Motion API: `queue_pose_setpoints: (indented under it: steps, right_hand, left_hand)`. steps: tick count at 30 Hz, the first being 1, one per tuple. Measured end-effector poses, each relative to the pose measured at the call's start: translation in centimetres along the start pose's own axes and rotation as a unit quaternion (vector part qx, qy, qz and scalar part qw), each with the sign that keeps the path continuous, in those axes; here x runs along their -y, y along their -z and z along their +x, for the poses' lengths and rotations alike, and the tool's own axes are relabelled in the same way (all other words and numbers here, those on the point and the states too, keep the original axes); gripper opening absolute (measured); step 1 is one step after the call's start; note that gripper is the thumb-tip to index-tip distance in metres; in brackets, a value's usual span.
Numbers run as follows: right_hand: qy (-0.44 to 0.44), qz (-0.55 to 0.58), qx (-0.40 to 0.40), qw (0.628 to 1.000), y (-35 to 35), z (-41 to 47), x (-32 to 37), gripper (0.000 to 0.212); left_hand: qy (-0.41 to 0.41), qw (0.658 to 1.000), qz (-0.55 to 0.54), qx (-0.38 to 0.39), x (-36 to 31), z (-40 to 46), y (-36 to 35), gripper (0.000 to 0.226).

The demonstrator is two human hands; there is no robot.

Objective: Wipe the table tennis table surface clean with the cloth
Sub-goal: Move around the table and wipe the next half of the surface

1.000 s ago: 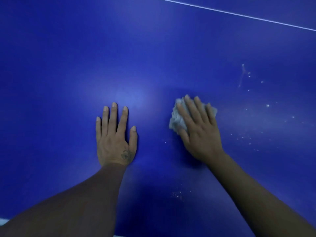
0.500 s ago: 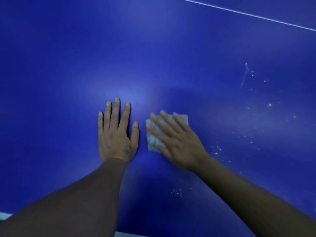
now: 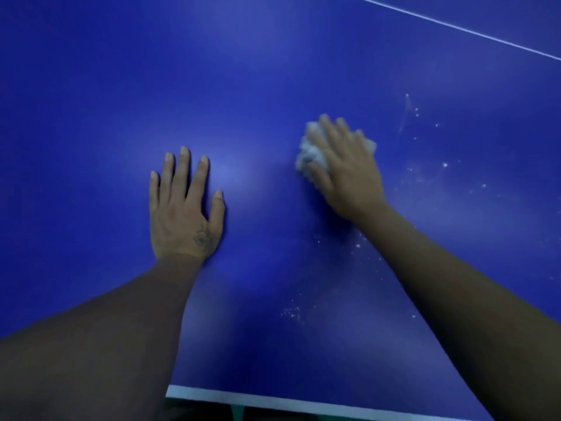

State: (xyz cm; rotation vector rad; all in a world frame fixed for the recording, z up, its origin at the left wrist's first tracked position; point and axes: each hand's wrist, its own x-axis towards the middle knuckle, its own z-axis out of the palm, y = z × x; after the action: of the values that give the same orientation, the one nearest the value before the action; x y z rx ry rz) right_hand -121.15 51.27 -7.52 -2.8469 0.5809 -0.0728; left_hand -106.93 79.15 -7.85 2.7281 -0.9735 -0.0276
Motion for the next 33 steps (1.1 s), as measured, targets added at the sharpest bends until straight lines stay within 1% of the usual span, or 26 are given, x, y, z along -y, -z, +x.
queue_pose_setpoints:
  steps: [2, 4, 5, 6, 8, 10, 11, 12, 13, 16, 18, 20, 23, 25, 26, 28, 30, 31, 33]
  right_hand:
    - [-0.088, 0.002, -0.019, 0.996, 0.6, -2.4, -1.2, 0.060]
    - [-0.135, 0.009, -0.016, 0.991, 0.6, -5.9, 0.0, 0.061]
    - [-0.143, 0.014, -0.009, 0.990, 0.5, -7.8, 1.2, 0.062]
    - [-0.136, 0.017, 0.001, 0.991, 0.3, -9.9, 2.6, 0.063]
    - [-0.086, 0.010, 0.028, 0.996, 0.0, -14.1, 4.9, 0.064]
    - [-0.034, 0.011, 0.051, 0.998, 0.0, -16.9, 5.9, 0.063]
    - [-0.023, 0.011, 0.055, 0.998, 0.1, -17.1, 5.7, 0.063]
    - [-0.027, 0.008, 0.050, 0.998, 0.1, -16.5, 5.2, 0.062]
    - [-0.049, 0.006, 0.041, 0.998, 0.2, -15.4, 4.6, 0.062]
    - [-0.152, 0.011, 0.001, 0.988, 0.0, -11.8, 2.5, 0.063]
    - [-0.180, 0.014, -0.007, 0.984, -0.3, -11.1, 2.7, 0.063]
    - [-0.170, 0.021, 0.002, 0.985, -0.6, -12.4, 4.6, 0.064]
    - [-0.094, 0.035, 0.024, 0.995, -0.7, -15.9, 7.5, 0.064]
    - [-0.070, 0.034, 0.036, 0.996, -0.6, -16.9, 7.9, 0.063]
    - [-0.078, 0.040, 0.037, 0.995, -0.6, -16.4, 7.6, 0.062]
    - [-0.127, 0.054, 0.030, 0.990, -0.7, -13.8, 6.7, 0.062]
    - [-0.167, 0.054, 0.003, 0.984, -1.0, -9.8, 5.5, 0.061]
    - [-0.172, 0.049, -0.007, 0.984, -1.2, -7.8, 5.1, 0.060]
    - [-0.144, 0.029, -0.018, 0.989, -1.7, -4.8, 5.5, 0.059]
  left_hand:
    - [0.003, 1.000, -0.001, 0.003, -0.1, -0.1, 0.2, 0.060]
    - [-0.002, 1.000, -0.008, 0.008, 0.1, -0.1, 0.2, 0.060]
    - [-0.011, 1.000, -0.009, 0.011, 0.2, -0.2, 0.3, 0.061]
    - [-0.023, 1.000, -0.011, 0.017, 0.5, -0.5, 0.3, 0.061]
    - [-0.042, 0.998, -0.017, 0.032, 1.0, -2.2, 0.8, 0.062]
    - [-0.038, 0.998, -0.013, 0.044, 1.2, -5.6, 1.5, 0.062]
    - [-0.034, 0.998, -0.006, 0.047, 1.2, -7.3, 1.8, 0.063]
    - [-0.030, 0.998, 0.003, 0.050, 1.2, -8.7, 1.9, 0.063]
    - [-0.027, 0.998, 0.010, 0.052, 1.2, -9.6, 2.0, 0.063]
    - [-0.023, 0.998, 0.011, 0.049, 1.3, -9.8, 1.9, 0.062]
    - [-0.024, 0.999, 0.012, 0.047, 1.3, -9.8, 1.8, 0.062]
    - [-0.020, 0.999, 0.007, 0.047, 1.3, -9.9, 1.7, 0.063]
    - [-0.020, 0.999, 0.005, 0.050, 1.3, -9.8, 1.8, 0.064]
    - [-0.019, 0.998, 0.006, 0.054, 1.4, -9.8, 1.7, 0.064]
    - [-0.018, 0.998, 0.006, 0.055, 1.4, -9.8, 1.7, 0.064]
    - [-0.017, 0.998, 0.008, 0.058, 1.4, -9.8, 1.7, 0.065]
    - [-0.017, 0.998, 0.005, 0.062, 1.4, -9.8, 1.6, 0.065]
    - [-0.017, 0.998, 0.003, 0.062, 1.5, -9.8, 1.6, 0.065]
    - [-0.018, 0.998, 0.007, 0.061, 1.5, -9.8, 1.5, 0.065]
